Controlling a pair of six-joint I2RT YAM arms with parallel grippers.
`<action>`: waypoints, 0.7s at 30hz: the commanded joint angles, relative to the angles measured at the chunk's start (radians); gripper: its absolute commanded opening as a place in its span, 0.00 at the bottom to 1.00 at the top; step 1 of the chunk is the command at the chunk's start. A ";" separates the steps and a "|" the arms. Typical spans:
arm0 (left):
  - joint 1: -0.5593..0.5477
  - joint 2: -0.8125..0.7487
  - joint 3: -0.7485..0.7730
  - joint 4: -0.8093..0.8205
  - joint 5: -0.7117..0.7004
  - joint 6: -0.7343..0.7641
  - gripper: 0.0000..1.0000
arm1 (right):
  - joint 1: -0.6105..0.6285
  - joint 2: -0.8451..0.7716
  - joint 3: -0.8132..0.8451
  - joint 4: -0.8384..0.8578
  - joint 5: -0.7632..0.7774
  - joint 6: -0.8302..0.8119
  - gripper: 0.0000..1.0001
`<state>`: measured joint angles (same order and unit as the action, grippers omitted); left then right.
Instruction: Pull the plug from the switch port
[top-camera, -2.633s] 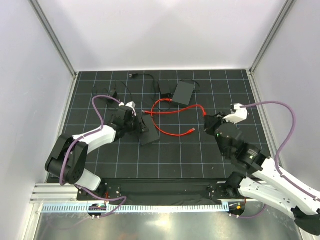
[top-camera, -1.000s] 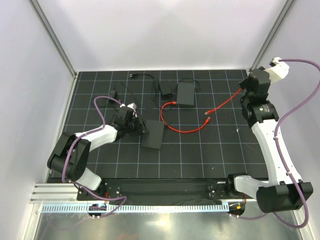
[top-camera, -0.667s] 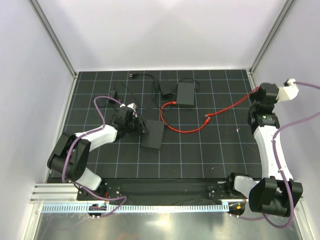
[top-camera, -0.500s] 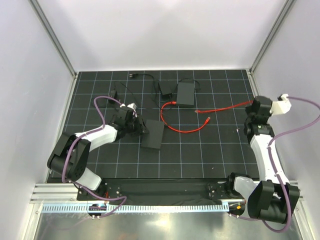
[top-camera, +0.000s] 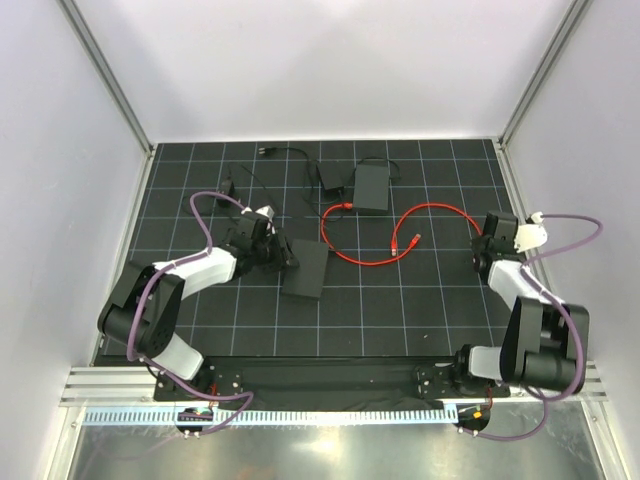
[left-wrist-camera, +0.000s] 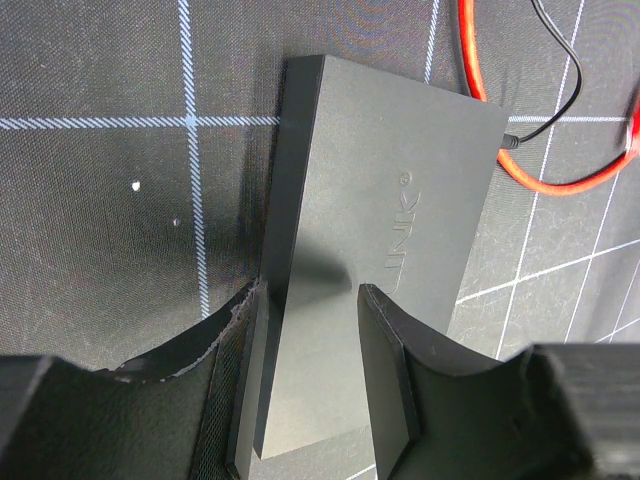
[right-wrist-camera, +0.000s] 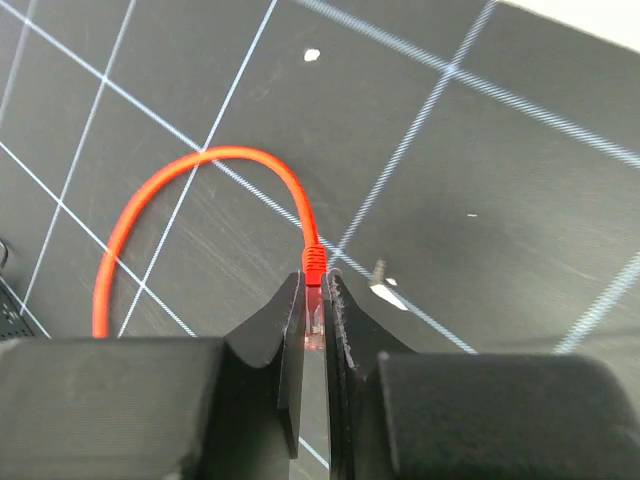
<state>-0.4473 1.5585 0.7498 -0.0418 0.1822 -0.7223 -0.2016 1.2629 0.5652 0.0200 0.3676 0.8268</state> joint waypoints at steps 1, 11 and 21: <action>-0.001 -0.018 0.016 0.014 -0.006 0.006 0.45 | -0.004 0.084 0.076 0.060 -0.055 0.023 0.01; -0.001 -0.028 0.010 0.019 0.000 0.012 0.45 | -0.004 0.268 0.153 0.098 -0.160 0.058 0.01; 0.001 -0.037 -0.003 0.037 0.031 0.021 0.45 | -0.005 0.245 0.064 0.133 -0.162 0.020 0.01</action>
<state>-0.4473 1.5528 0.7490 -0.0402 0.1879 -0.7208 -0.2031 1.5433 0.6380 0.1062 0.2047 0.8673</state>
